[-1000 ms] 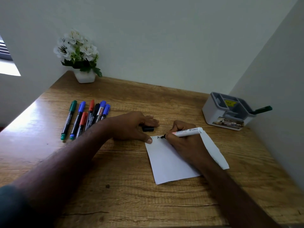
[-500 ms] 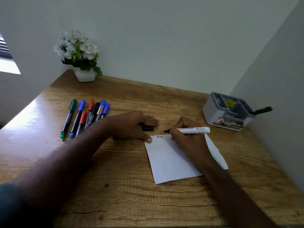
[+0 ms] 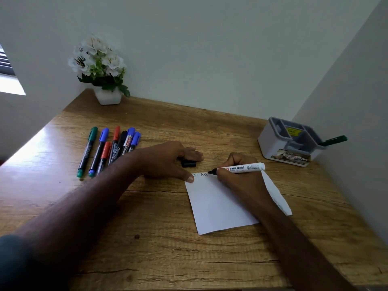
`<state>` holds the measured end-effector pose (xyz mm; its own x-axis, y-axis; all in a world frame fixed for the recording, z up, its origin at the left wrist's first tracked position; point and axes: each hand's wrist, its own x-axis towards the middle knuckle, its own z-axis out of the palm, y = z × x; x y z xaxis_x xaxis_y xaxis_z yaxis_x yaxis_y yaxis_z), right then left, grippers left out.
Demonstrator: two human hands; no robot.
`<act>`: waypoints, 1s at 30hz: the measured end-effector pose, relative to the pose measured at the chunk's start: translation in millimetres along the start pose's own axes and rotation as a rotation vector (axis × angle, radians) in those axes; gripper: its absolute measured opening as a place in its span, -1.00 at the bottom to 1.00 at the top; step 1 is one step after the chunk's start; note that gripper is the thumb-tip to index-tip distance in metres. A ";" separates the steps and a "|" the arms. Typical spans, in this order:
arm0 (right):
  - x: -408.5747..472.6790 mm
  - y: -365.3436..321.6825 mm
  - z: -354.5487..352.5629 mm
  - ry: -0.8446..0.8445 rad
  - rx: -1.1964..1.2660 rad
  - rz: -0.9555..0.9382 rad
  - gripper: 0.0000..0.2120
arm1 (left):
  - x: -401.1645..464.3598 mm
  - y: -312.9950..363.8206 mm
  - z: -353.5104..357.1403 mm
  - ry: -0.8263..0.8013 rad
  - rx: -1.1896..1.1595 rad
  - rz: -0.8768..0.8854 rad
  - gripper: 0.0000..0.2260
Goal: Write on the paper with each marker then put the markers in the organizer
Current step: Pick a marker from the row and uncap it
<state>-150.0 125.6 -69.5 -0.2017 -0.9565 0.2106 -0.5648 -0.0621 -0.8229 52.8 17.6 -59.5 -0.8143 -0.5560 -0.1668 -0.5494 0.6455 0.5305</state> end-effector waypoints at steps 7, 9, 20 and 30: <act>0.0 -2.8 1.9 -0.004 -0.043 0.004 -0.84 | 0.0 -1.6 0.6 0.007 0.006 -0.012 -0.40; 0.5 -2.9 1.8 -0.003 -0.050 -0.009 -0.83 | -0.1 -2.2 0.5 0.005 0.005 -0.010 -0.40; 2.9 3.5 -0.6 0.026 -0.049 0.011 -0.78 | 4.1 -7.4 2.5 0.015 -0.009 -0.022 -0.39; 3.9 4.8 2.5 0.025 -0.019 0.009 -0.81 | 2.1 -4.1 1.3 0.022 -0.023 -0.021 -0.40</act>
<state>-151.5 120.8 -74.0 -0.2268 -0.9495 0.2169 -0.5781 -0.0480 -0.8146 53.1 14.5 -63.1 -0.7982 -0.5808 -0.1598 -0.5616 0.6216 0.5461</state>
